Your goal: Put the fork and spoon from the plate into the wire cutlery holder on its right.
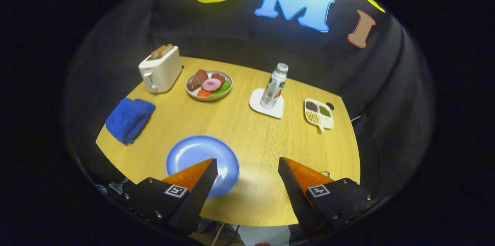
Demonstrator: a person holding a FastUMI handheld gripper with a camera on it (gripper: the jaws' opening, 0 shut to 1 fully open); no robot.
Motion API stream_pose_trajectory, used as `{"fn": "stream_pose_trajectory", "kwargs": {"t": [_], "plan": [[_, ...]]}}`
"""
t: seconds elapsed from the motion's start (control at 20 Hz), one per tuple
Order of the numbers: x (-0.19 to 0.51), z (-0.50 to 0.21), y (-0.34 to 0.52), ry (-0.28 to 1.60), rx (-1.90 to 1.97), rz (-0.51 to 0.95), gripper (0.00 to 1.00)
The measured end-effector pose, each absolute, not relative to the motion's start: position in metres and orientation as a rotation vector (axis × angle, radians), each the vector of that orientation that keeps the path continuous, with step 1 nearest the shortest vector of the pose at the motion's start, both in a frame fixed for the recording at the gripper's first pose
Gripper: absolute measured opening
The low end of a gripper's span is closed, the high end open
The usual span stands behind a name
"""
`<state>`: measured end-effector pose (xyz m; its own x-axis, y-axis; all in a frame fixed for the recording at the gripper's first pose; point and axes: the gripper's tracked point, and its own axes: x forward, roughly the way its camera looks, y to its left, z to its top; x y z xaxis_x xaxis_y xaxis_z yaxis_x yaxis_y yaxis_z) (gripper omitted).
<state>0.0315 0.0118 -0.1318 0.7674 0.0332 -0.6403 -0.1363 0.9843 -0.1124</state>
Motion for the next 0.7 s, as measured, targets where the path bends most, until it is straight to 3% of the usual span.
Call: {"fn": "stream_pose_trajectory", "kwargs": {"t": [0.35,0.7], "plan": [[0.058,-0.071,0.059,0.234,-0.043,0.093,0.97],[0.042,-0.014,0.035,0.025,-0.009,-0.074,0.97]]}}
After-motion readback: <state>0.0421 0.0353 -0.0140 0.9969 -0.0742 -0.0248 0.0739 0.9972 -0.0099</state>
